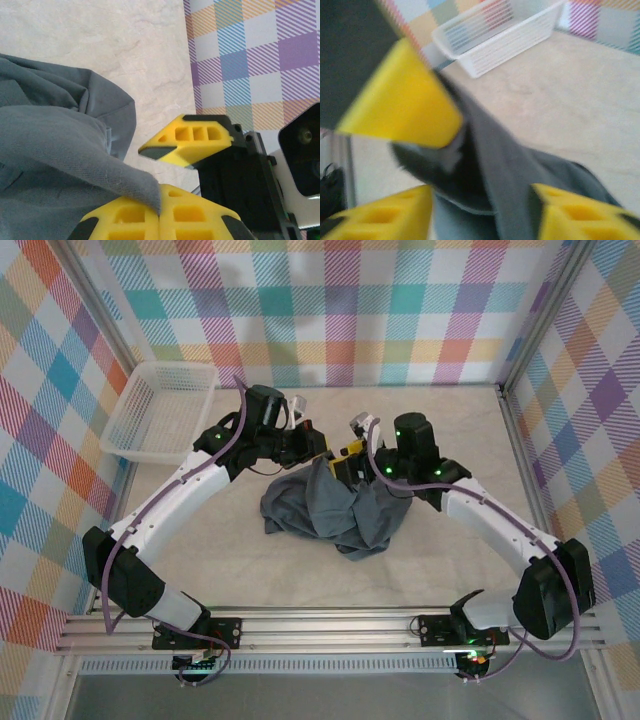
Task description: Fold the inside-out t-shirt
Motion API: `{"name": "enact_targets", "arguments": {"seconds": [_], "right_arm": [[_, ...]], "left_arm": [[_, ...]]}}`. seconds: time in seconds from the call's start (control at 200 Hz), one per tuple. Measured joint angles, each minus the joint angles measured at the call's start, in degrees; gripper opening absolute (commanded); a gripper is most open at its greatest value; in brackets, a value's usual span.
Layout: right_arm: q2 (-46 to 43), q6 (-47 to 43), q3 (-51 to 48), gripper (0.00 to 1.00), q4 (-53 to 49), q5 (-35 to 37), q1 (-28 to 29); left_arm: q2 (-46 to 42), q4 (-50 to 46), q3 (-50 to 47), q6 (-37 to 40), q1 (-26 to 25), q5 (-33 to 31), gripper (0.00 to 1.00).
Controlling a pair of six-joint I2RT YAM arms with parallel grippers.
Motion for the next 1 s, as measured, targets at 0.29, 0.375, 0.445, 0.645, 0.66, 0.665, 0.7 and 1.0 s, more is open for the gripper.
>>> {"name": "enact_targets", "arguments": {"seconds": [0.29,0.375,0.445,0.645,0.66,0.665,0.7,1.0], "right_arm": [[6.2,-1.7,1.2,0.59,2.4,4.1,-0.5],[6.1,-1.5,1.2,0.61,2.8,3.1,-0.5],[5.5,-1.3,1.0,0.58,3.6,2.4,-0.5],[1.4,-0.4,-2.5,0.6,7.4,-3.4,-0.5],[1.2,-0.4,-2.8,0.6,7.6,-3.8,-0.5],[1.2,-0.4,-2.9,0.6,7.6,-3.8,-0.5],[1.0,-0.6,-3.3,0.59,7.7,-3.9,-0.5],[7.1,-6.8,-2.1,0.44,6.4,7.2,-0.4]], "left_arm": [[0.0,0.0,0.0,0.0,0.0,-0.1,0.0],[0.0,0.0,0.0,0.0,0.0,-0.1,0.0],[0.0,0.0,0.0,0.0,0.0,-0.1,0.0],[0.0,0.0,0.0,0.0,0.0,-0.1,0.0],[0.0,0.0,0.0,0.0,0.0,-0.1,0.0],[0.0,0.0,0.0,0.0,0.0,-0.1,0.0],[0.0,0.0,0.0,0.0,0.0,-0.1,0.0],[0.0,0.1,-0.6,0.0,0.0,-0.1,0.0]]}}
